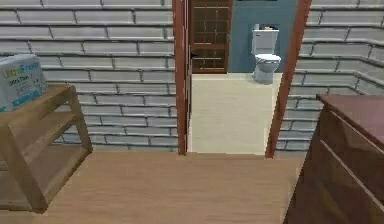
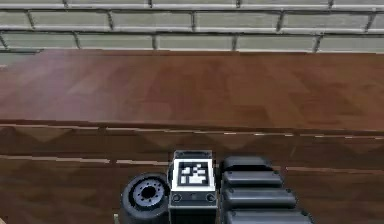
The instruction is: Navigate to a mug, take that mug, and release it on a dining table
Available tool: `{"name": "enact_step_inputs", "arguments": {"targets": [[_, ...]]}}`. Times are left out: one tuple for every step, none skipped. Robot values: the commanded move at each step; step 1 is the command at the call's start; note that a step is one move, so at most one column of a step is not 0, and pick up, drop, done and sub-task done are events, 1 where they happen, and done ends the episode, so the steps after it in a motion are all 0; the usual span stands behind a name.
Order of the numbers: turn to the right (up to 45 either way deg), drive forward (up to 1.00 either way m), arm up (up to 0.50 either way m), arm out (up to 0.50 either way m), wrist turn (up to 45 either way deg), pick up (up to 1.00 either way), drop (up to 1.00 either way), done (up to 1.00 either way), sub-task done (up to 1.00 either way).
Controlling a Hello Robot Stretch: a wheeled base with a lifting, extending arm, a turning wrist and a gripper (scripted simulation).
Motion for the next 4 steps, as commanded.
{"name": "enact_step_inputs", "arguments": {"targets": [[15.0, 0.0, 0.0, 0.0, 0.0, 0.0, 0.0, 0.0, 0.0], [0.0, 1.0, 0.0, 0.0, 0.0, 0.0, 0.0, 0.0, 0.0], [0.0, 0.7, 0.0, 0.0, 0.0, 0.0, 0.0, 0.0, 0.0], [-12.0, 0.0, 0.0, 0.0, 0.0, 0.0, 0.0, 0.0, 0.0]]}}
